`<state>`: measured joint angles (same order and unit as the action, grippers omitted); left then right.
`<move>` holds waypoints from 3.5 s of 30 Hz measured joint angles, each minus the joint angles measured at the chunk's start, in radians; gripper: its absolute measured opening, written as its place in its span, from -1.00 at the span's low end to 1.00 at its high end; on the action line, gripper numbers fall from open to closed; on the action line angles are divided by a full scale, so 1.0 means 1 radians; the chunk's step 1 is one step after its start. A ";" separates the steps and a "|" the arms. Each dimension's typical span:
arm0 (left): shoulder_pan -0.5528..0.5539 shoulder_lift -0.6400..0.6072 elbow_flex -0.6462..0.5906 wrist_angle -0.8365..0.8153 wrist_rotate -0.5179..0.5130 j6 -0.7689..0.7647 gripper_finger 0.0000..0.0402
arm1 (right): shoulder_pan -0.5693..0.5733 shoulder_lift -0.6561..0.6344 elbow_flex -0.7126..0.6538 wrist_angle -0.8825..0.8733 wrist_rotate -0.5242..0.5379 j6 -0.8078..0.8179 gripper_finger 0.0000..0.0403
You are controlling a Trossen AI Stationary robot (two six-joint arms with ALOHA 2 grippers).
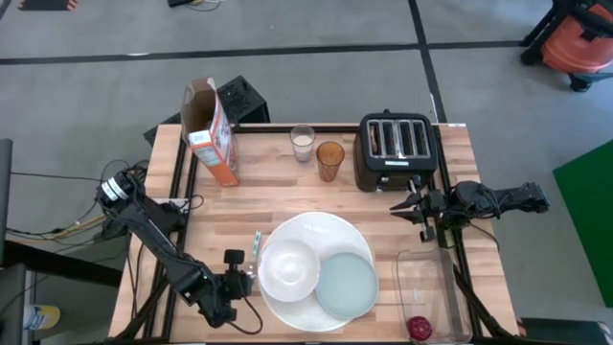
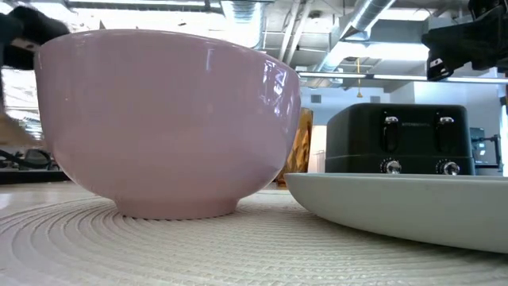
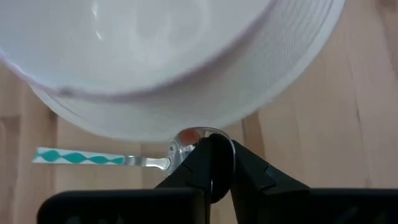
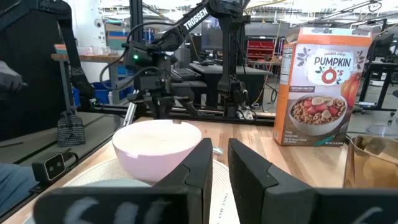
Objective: Arrange a breakfast setting
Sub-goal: Move the spoon to the left side of the white table mat
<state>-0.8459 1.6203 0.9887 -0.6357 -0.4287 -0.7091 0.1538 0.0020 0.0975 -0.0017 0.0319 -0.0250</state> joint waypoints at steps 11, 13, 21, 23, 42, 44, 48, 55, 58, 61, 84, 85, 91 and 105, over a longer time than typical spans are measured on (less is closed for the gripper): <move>0.003 0.000 -0.044 0.004 0.030 0.005 -0.87 | 0.000 0.000 0.000 -0.003 0.000 0.000 -0.63; 0.003 0.000 -0.045 0.005 0.030 0.005 -0.86 | 0.000 0.000 0.000 -0.003 0.000 0.000 -0.63; 0.028 0.001 -0.045 0.129 0.057 0.003 -0.77 | 0.000 0.000 0.000 -0.003 0.000 0.003 -0.63; 0.038 0.001 -0.045 0.154 0.098 0.007 -0.77 | 0.000 0.000 0.000 -0.003 0.000 0.020 -0.63; 0.050 0.001 -0.176 0.283 0.070 0.021 -0.77 | 0.000 0.000 0.000 -0.014 -0.001 0.026 -0.63; 0.053 0.002 -0.176 0.271 0.077 0.028 -0.77 | 0.000 0.000 0.000 -0.014 -0.001 0.026 -0.63; 0.071 0.022 -0.176 0.273 0.105 0.031 -0.77 | 0.000 0.000 0.000 -0.015 -0.001 0.026 -0.63; 0.092 0.076 -0.171 0.352 0.103 0.033 -0.76 | 0.000 0.000 0.000 -0.024 -0.002 0.026 -0.63; 0.093 0.078 -0.165 0.356 0.103 0.018 -0.76 | 0.000 0.000 0.000 -0.024 -0.002 0.026 -0.63; 0.093 0.076 -0.165 0.363 0.105 -0.004 -0.75 | 0.000 0.000 0.000 -0.024 -0.002 0.026 -0.63; 0.083 0.077 -0.080 0.216 0.160 -0.014 -0.30 | 0.000 0.000 0.000 -0.023 -0.002 0.026 -0.63; 0.083 0.077 -0.069 0.188 0.155 -0.008 -0.30 | 0.000 0.000 0.000 -0.023 -0.002 0.026 -0.63; 0.083 0.077 -0.064 0.127 0.156 -0.007 -0.30 | 0.000 0.000 0.000 -0.026 -0.002 0.026 -0.63; 0.059 -0.016 -0.063 -0.050 0.241 -0.158 -0.30 | 0.000 0.000 0.000 -0.047 -0.002 0.026 -0.63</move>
<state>-0.7871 1.6042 0.9260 -0.6855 -0.1879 -0.8670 0.1539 0.0017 0.0975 -0.0491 0.0303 0.0010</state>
